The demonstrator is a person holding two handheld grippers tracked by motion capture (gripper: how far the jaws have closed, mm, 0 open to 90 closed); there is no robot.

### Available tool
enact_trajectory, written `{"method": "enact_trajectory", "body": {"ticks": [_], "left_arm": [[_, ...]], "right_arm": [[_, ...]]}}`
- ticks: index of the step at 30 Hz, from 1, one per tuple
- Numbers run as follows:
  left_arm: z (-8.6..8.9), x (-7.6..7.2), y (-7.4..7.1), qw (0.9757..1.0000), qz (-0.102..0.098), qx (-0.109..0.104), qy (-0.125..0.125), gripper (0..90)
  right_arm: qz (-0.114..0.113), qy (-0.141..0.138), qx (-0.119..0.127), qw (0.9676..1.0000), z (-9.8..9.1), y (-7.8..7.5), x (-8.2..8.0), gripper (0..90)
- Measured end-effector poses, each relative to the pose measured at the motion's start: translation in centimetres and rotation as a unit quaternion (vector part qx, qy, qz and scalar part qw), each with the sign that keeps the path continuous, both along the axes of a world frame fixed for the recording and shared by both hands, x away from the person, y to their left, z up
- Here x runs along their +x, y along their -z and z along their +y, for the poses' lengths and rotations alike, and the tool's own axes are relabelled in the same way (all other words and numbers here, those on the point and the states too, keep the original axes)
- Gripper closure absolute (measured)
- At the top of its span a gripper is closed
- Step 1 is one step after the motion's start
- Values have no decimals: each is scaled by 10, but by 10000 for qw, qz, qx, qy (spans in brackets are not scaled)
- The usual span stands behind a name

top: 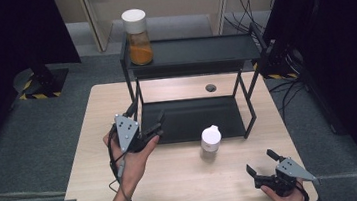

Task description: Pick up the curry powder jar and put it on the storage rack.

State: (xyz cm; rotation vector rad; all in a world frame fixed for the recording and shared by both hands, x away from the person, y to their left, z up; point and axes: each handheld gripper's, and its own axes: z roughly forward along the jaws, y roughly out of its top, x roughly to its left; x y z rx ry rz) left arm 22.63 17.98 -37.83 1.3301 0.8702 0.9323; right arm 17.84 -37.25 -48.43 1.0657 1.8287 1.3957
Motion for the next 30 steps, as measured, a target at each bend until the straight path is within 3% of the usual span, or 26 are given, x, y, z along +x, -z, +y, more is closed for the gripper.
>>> {"method": "enact_trajectory", "body": {"ticks": [14,30], "left_arm": [[2,-11,23,9998,203,10,0,155],[12,-21,65,9988,495,-54,28,146]], "right_arm": [[-8,5,-5,10000,0,0,0,24],[-5,3,-10,10000,1,0,0,24]]}}
